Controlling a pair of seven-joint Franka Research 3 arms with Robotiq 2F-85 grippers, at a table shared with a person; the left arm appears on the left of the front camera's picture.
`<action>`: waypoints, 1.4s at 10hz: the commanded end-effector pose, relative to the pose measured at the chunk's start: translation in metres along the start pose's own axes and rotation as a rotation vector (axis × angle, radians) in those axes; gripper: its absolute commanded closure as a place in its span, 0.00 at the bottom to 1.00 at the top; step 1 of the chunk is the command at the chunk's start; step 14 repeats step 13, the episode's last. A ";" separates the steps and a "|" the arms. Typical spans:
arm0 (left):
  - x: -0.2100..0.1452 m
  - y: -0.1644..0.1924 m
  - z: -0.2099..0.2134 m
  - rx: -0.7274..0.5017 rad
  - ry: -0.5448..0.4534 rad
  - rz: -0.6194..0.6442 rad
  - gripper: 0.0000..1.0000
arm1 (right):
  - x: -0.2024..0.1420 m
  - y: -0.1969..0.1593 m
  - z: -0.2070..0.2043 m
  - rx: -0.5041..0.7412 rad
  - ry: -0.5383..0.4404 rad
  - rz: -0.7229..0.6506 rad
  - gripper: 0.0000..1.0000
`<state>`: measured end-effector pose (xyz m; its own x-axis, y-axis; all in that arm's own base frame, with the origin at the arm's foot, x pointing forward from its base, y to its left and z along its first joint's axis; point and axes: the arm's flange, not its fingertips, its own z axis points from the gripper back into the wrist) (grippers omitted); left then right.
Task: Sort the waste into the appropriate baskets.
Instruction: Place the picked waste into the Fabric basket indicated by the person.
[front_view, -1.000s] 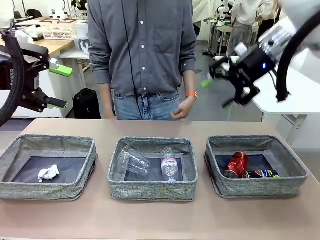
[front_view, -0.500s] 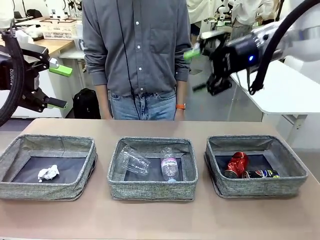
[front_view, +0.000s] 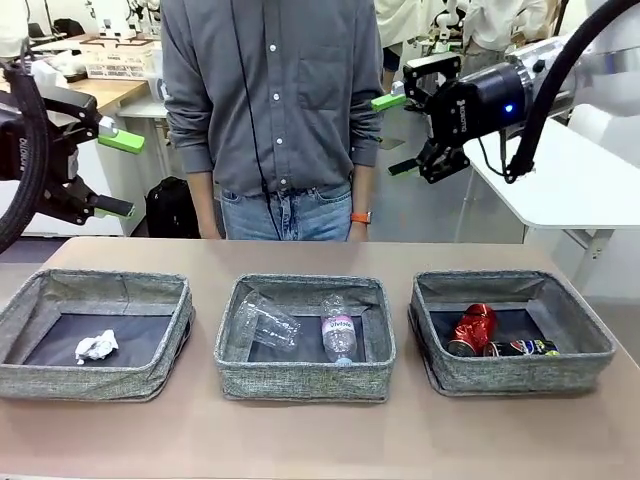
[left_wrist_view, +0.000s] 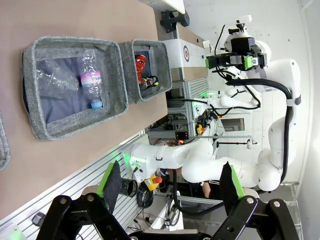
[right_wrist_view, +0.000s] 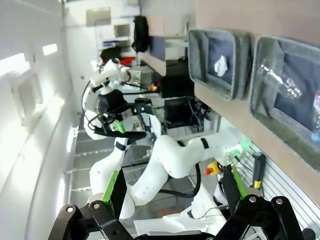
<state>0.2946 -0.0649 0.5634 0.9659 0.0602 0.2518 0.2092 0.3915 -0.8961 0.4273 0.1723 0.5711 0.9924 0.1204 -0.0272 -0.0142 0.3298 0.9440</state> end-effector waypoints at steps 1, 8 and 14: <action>0.000 -0.001 -0.001 -0.026 -0.004 -0.013 0.00 | -0.001 -0.001 -0.004 0.021 0.003 0.002 0.00; 0.000 -0.001 -0.001 -0.026 -0.004 -0.013 0.00 | -0.001 -0.001 -0.004 0.021 0.003 0.002 0.00; 0.000 -0.001 -0.001 -0.026 -0.004 -0.013 0.00 | -0.001 -0.001 -0.004 0.021 0.003 0.002 0.00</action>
